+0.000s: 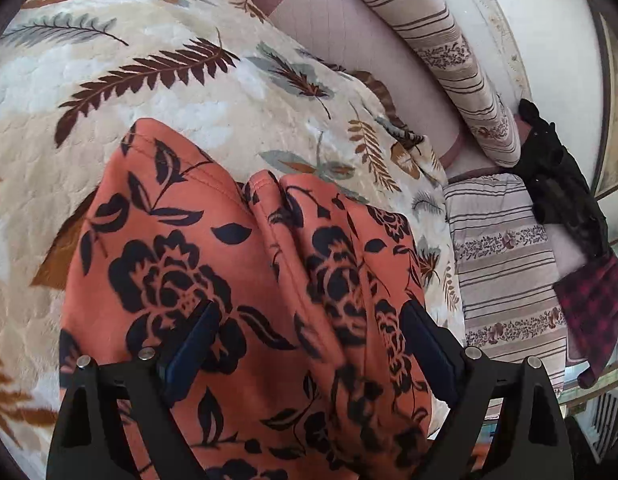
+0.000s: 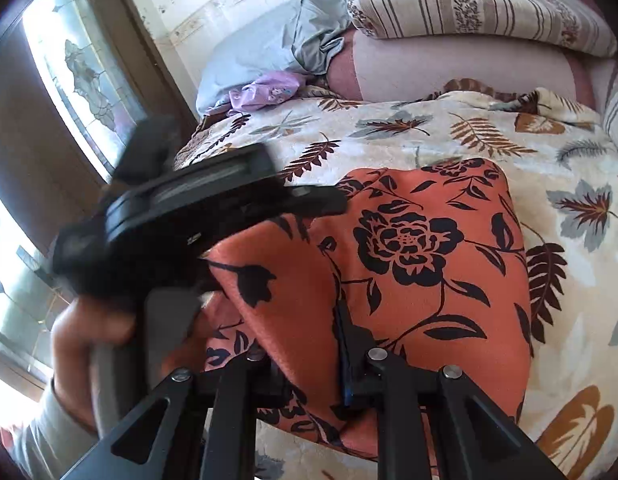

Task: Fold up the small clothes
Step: 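Grasp the dress edge with the left gripper and fold it over while the right gripper holds the dress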

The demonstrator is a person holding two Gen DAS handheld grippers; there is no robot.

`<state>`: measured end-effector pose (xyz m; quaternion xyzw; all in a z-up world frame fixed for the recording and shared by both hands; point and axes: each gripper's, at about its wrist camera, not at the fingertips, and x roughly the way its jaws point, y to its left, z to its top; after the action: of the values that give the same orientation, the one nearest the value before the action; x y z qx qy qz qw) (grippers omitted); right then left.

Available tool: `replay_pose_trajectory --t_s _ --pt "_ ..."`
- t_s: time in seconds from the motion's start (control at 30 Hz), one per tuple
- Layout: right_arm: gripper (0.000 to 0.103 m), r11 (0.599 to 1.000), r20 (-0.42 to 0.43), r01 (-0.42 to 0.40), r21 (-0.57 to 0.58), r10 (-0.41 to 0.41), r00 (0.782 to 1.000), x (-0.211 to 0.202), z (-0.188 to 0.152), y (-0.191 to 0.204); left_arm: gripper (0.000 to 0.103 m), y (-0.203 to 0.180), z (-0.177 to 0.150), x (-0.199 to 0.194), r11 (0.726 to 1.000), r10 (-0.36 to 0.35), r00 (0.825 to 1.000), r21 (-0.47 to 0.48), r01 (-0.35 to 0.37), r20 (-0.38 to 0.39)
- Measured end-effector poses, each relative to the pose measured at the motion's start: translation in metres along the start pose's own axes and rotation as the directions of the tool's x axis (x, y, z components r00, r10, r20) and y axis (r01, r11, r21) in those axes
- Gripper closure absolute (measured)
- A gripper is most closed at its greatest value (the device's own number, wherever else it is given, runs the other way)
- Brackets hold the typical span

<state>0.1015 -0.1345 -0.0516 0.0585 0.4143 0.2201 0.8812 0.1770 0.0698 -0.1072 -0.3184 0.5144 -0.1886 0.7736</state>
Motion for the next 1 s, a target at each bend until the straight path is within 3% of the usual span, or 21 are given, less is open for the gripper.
replay_pose_trajectory --t_s 0.07,0.1,0.2,0.33,0.43,0.5,0.57,0.6,0.63,0.73,0.8,0.9,0.97,1.0 --pt "0.085 1.000 -0.011 0.001 -0.003 -0.001 1.000 0.002 -0.005 -0.001 0.040 0.000 0.009 0.009 1.000 -0.009 1.000 0.014 0.009 -0.024" --pt "0.085 1.000 -0.016 0.003 -0.006 -0.003 1.000 0.004 -0.007 -0.001 0.072 -0.001 0.013 0.013 0.999 -0.003 0.999 0.037 0.005 -0.053" --pt "0.085 0.999 -0.009 0.009 -0.040 -0.009 1.000 0.003 -0.009 0.008 0.085 -0.009 0.022 0.003 0.993 -0.010 0.999 0.116 0.014 -0.035" --pt "0.085 0.996 0.043 -0.016 -0.091 0.020 0.999 -0.011 -0.001 0.033 0.086 -0.020 0.017 -0.060 0.962 -0.122 0.987 0.257 0.092 0.104" --pt "0.085 0.988 0.060 -0.030 -0.151 0.039 0.997 -0.009 -0.002 0.061 0.086 0.001 0.016 -0.089 0.950 -0.155 0.971 0.299 0.096 0.182" --pt "0.083 0.982 0.005 -0.023 -0.185 0.025 1.000 0.018 -0.011 0.075 0.086 0.037 0.024 -0.069 0.973 -0.083 0.989 0.225 0.055 0.120" --pt "0.082 0.988 -0.100 -0.027 -0.154 0.012 0.995 0.055 -0.022 0.074 0.086 0.075 0.029 -0.039 0.990 0.054 0.998 0.126 -0.059 0.043" --pt "0.081 0.990 -0.136 -0.038 -0.137 0.019 0.991 0.068 -0.028 0.072 0.085 0.091 0.028 -0.029 0.994 0.067 0.998 0.088 -0.067 0.012" --pt "0.081 0.990 -0.119 -0.037 -0.139 0.021 0.993 0.069 -0.030 0.073 0.086 0.095 0.030 -0.032 0.998 0.036 0.999 0.059 -0.037 0.015" --pt "0.082 0.992 -0.105 -0.048 -0.118 0.036 0.994 0.057 -0.026 0.075 0.087 0.075 0.033 -0.058 0.989 0.006 0.994 0.145 -0.023 0.114" --pt "0.082 0.991 -0.107 -0.047 -0.125 0.034 0.994 0.054 -0.023 0.077 0.087 0.076 0.031 -0.062 0.990 0.011 0.992 0.139 -0.028 0.126" --pt "0.081 0.988 -0.140 -0.046 -0.144 0.026 0.990 0.058 -0.028 0.081 0.084 0.091 0.028 -0.044 0.987 0.118 0.990 0.102 -0.125 0.071" --pt "0.079 0.988 -0.128 -0.039 -0.148 0.020 0.992 0.059 -0.031 0.083 0.083 0.096 0.026 -0.048 0.987 0.125 0.989 0.088 -0.132 0.081" --pt "0.068 0.988 -0.119 -0.050 -0.146 0.032 0.992 0.057 -0.032 0.082 0.079 0.095 0.026 -0.054 0.985 0.139 0.985 0.087 -0.148 0.104"
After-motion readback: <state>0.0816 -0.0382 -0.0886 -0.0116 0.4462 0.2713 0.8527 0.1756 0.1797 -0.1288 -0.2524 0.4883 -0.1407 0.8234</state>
